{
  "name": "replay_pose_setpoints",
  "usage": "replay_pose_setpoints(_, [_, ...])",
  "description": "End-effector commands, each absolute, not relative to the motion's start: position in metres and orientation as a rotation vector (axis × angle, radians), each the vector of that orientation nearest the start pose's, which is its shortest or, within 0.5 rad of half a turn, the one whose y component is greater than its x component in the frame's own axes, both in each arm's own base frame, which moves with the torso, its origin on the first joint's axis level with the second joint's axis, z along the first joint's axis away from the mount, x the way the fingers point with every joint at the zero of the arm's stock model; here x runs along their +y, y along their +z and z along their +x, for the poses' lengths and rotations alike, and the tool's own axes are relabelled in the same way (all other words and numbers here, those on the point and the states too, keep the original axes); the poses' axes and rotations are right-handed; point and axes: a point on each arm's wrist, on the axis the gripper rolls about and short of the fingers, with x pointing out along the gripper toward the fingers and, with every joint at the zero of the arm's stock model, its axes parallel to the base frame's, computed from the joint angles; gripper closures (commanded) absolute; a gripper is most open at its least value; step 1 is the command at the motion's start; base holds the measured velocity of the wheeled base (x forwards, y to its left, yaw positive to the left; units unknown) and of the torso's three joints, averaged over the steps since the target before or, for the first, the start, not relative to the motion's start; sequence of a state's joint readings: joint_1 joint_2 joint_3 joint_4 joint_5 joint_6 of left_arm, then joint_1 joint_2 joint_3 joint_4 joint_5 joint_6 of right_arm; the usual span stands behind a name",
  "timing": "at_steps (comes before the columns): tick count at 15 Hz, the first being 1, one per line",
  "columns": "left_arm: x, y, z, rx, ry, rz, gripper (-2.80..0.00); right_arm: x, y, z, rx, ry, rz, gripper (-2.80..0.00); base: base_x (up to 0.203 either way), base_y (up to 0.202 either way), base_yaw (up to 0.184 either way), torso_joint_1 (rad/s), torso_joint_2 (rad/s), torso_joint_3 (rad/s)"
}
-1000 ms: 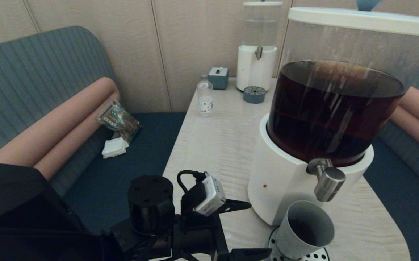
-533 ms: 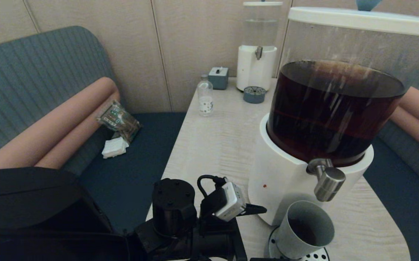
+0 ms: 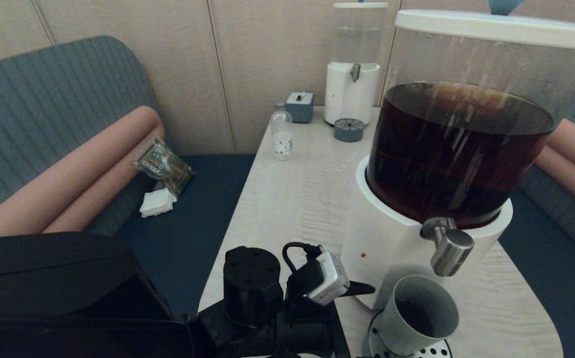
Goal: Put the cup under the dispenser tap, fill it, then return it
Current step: Place the cup next to the water dispenser
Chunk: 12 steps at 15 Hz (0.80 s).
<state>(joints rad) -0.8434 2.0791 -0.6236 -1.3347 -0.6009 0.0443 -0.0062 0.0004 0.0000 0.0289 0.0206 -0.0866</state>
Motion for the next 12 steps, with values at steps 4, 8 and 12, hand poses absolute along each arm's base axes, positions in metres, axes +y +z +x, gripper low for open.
replay_pose_setpoints(4, [-0.271, 0.087, 0.211, 0.083, -1.477, 0.048, -2.8, 0.001, 0.072, -0.023, 0.028, 0.017, -0.087, 0.0, 0.0, 0.0, 0.0, 0.0, 0.0, 0.0])
replay_pose_setpoints(8, [-0.278, 0.085, 0.208, 0.083, -1.496, 0.044, -2.8, 0.001, 0.072, -0.023, 0.028, 0.017, -0.087, 0.0, 0.0, 0.0, 0.0, 0.0, 0.0, 0.0])
replay_pose_setpoints(12, [-0.288, 0.084, 0.208, 0.073, -1.513, 0.042, -2.8, 0.001, 0.072, -0.023, 0.028, 0.017, -0.087, 0.0, 0.0, 0.0, 0.0, 0.0, 0.0, 0.0])
